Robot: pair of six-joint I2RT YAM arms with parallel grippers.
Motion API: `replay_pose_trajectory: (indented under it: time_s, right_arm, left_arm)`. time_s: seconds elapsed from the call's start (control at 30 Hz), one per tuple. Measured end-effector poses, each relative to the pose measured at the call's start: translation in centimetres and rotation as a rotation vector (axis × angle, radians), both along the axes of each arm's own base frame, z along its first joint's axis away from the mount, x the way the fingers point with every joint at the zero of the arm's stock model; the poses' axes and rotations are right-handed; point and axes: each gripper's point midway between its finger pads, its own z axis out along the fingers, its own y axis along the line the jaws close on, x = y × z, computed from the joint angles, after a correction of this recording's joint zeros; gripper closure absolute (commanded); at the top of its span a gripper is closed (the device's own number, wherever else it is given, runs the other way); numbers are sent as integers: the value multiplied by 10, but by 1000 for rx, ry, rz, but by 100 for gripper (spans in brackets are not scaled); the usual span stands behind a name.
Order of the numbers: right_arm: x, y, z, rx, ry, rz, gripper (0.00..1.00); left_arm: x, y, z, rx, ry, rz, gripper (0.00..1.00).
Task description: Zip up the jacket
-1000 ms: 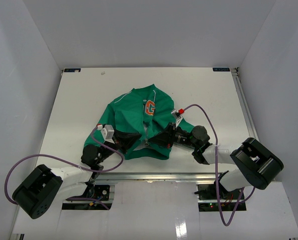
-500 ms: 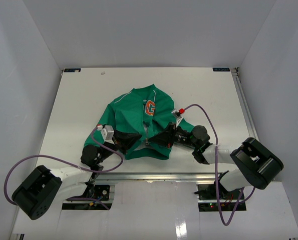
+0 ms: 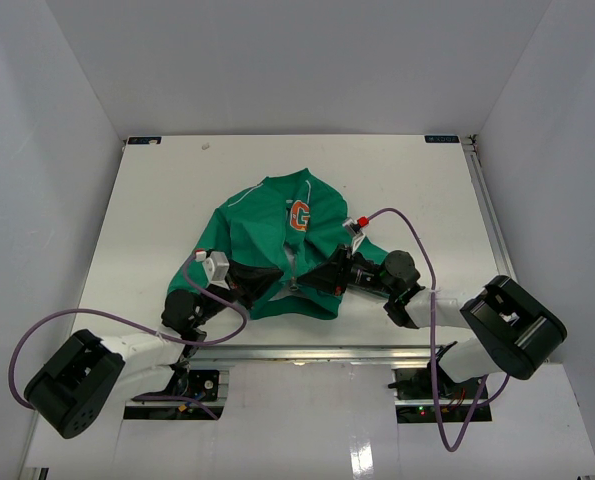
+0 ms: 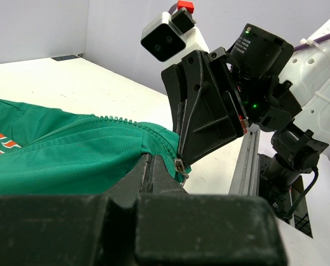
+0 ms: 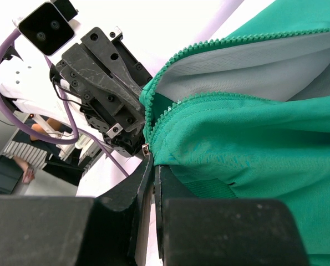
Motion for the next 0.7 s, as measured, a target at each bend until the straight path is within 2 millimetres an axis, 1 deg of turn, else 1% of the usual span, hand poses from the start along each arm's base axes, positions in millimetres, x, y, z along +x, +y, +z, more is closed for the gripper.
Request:
replay_pose_trajectory:
  time_s: [0.5, 0.7]
  right_arm:
    - [-2, -1, 4, 7, -7, 7, 92]
    - [1, -3, 7, 14, -3, -3, 92]
  left_arm:
    - [-2, -1, -2, 16, -17, -10, 100]
    - [-5, -3, -2, 24, -31, -29, 100]
